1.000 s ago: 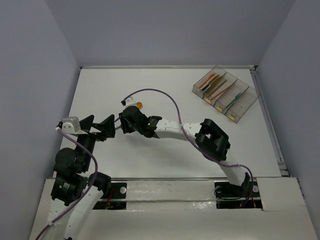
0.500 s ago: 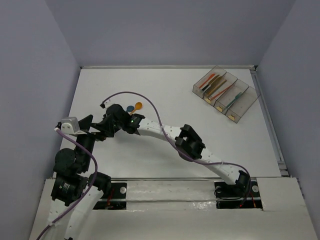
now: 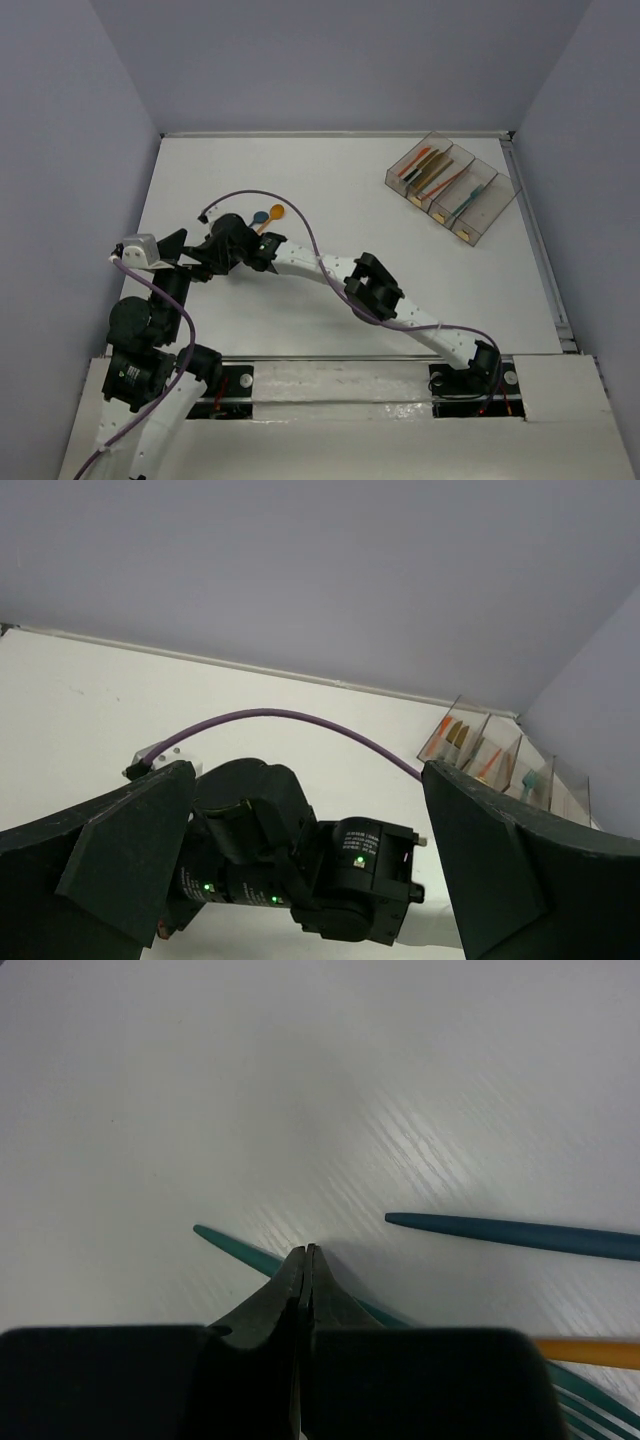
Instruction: Sort the eating utensils into containers
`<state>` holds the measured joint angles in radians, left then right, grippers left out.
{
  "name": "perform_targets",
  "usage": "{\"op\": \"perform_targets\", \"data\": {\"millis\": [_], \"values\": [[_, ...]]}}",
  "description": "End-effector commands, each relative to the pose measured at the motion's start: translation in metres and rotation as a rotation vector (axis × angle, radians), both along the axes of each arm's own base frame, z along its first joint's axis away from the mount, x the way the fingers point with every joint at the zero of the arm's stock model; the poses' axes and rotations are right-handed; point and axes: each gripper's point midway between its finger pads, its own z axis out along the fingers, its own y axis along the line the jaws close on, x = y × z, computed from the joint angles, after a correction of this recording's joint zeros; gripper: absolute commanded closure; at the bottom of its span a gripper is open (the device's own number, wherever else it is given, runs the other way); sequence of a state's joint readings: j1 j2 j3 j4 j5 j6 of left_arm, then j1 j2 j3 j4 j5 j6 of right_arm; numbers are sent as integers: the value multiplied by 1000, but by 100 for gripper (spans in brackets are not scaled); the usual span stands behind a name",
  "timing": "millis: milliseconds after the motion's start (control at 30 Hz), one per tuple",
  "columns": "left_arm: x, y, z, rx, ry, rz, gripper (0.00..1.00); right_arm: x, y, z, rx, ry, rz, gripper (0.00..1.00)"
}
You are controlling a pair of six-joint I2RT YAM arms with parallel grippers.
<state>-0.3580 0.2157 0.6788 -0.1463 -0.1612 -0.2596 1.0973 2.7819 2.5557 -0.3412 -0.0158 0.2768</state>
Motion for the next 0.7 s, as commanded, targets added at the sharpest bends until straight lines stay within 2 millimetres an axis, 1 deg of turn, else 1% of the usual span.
{"op": "perform_targets", "data": {"millis": [0,67,100,133,167,233,267,300,333,400,433,500,533,567,600,633,667], "values": [[2,-1,12,-5,-45,-4,1,-9,0,-15,-14,12,37,100],[3,-1,11,-3,-44,-5,1,-9,-2,-13,-17,10,38,100],[2,-1,11,-3,-42,-4,1,-11,-6,-19,-32,17,40,100],[2,-1,11,-2,-42,-5,1,-12,-7,-10,-24,10,41,100],[3,-1,11,-2,-41,-5,1,-15,-13,-21,-51,23,42,100],[2,-2,11,-2,-42,-7,1,-16,-17,-17,-45,18,40,100],[2,-2,11,-2,-41,-7,1,-16,-18,-1,-28,9,34,100],[3,-2,11,-3,-41,-8,1,-20,-27,-11,-44,18,30,100],[2,-2,11,-2,-43,-10,1,-22,-30,-8,-36,21,26,100],[2,-3,11,-3,-43,-11,1,-25,-37,0,-21,16,21,100],[2,-3,11,-2,-44,-11,1,-29,-44,8,-11,12,25,100],[2,-3,11,-1,-44,-13,1,-34,-50,15,-7,9,35,100],[3,-3,11,-1,-43,-11,1,-36,-53,30,9,-3,42,100],[2,-3,11,-1,-44,-13,1,-40,-63,20,-21,4,46,100],[2,-3,11,-2,-43,-13,1,-42,-68,20,-28,1,48,100],[3,-3,10,0,-40,-13,1,-43,-72,34,-11,-14,49,100],[3,-3,10,0,-41,-13,1,-48,-83,22,-45,-8,50,100]]}}
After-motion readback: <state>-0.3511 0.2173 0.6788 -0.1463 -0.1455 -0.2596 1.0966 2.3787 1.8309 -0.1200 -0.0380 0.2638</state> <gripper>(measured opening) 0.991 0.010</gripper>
